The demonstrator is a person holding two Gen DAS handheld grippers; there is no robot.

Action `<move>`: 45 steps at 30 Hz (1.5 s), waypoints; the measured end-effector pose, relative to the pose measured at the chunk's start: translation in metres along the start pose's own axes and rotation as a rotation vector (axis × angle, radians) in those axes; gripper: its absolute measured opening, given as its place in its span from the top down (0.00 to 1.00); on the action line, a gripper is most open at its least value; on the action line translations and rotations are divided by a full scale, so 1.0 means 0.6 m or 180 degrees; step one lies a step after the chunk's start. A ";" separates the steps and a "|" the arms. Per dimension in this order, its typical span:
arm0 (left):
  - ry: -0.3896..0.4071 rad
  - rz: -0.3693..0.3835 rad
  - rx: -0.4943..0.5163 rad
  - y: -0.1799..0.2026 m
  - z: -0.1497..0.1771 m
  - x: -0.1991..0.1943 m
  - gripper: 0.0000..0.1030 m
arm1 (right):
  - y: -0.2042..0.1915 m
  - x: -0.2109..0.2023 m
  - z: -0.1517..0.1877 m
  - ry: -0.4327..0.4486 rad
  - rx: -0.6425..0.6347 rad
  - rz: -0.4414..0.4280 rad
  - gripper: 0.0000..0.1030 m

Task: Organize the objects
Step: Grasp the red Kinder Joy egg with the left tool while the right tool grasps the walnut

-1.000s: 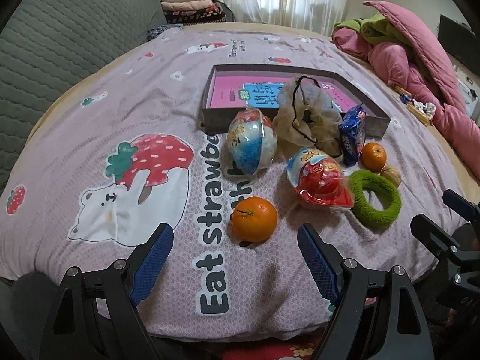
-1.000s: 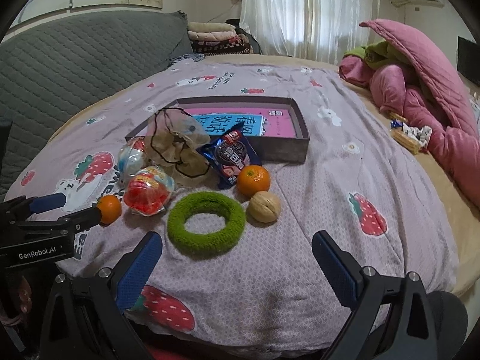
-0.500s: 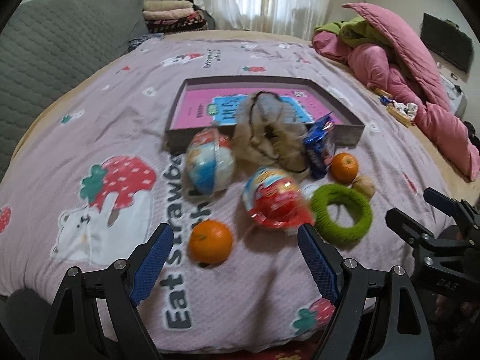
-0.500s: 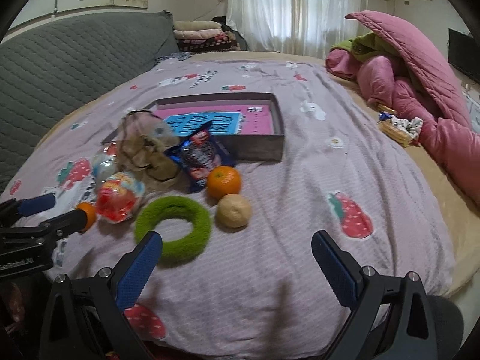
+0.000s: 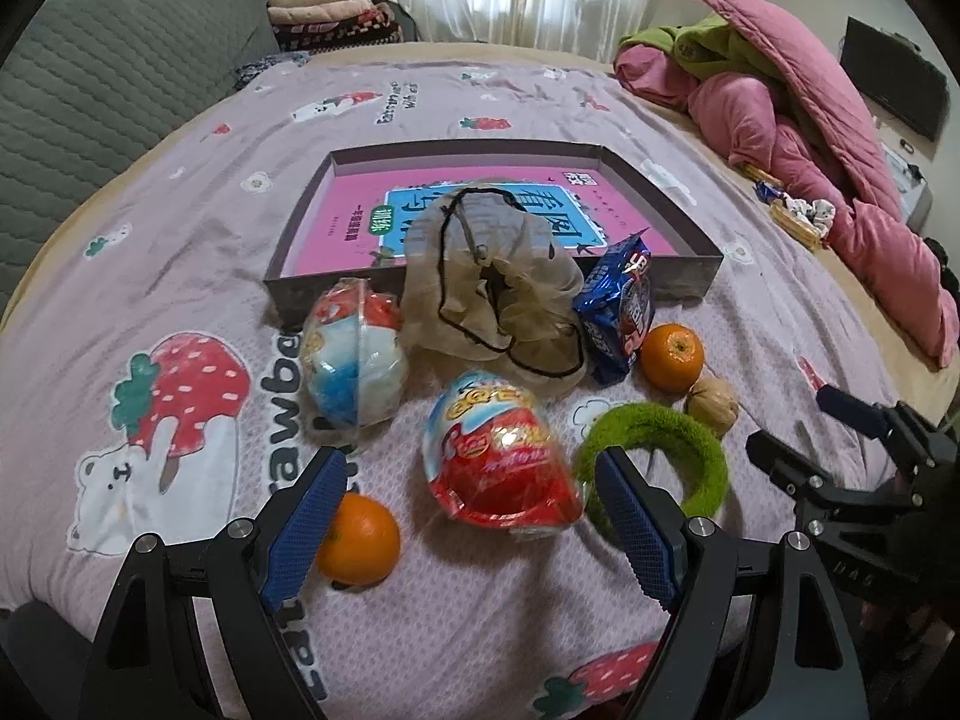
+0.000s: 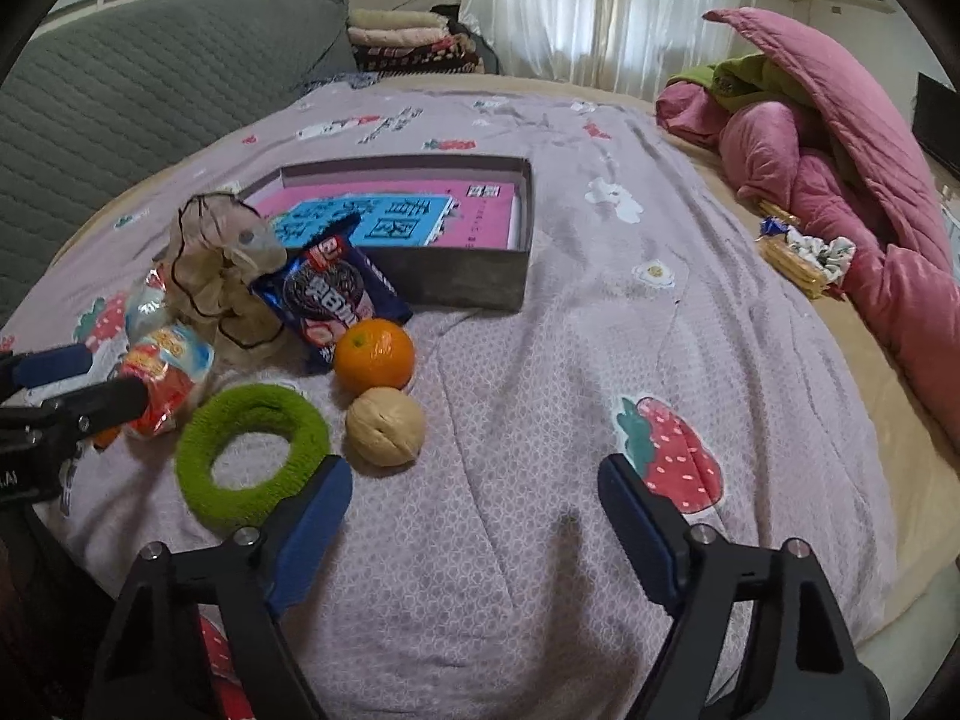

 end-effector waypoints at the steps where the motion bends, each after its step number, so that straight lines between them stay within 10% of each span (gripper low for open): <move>1: -0.0011 -0.0019 0.0024 0.004 -0.001 0.004 0.17 | -0.001 0.004 0.001 -0.0016 -0.0012 -0.0017 0.23; 22: -0.0324 -0.0058 -0.0132 -0.018 0.009 0.066 0.20 | -0.047 0.063 -0.013 -0.0173 -0.0539 -0.0213 0.39; 28: -0.0411 -0.0004 -0.0184 -0.011 0.006 0.082 0.45 | -0.056 0.072 -0.025 -0.0132 -0.0499 -0.0313 0.65; 45: -0.0213 0.0173 -0.0148 0.006 -0.006 0.050 0.49 | -0.038 0.043 -0.035 0.0068 -0.0323 -0.0392 0.66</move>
Point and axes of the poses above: each gripper's, at about its wrist camera, not at the fingertips, and x roughly the way its jaws point, y to its right, z to its underside, the point moved 10 cm from there along x, roughly the way its jaws point
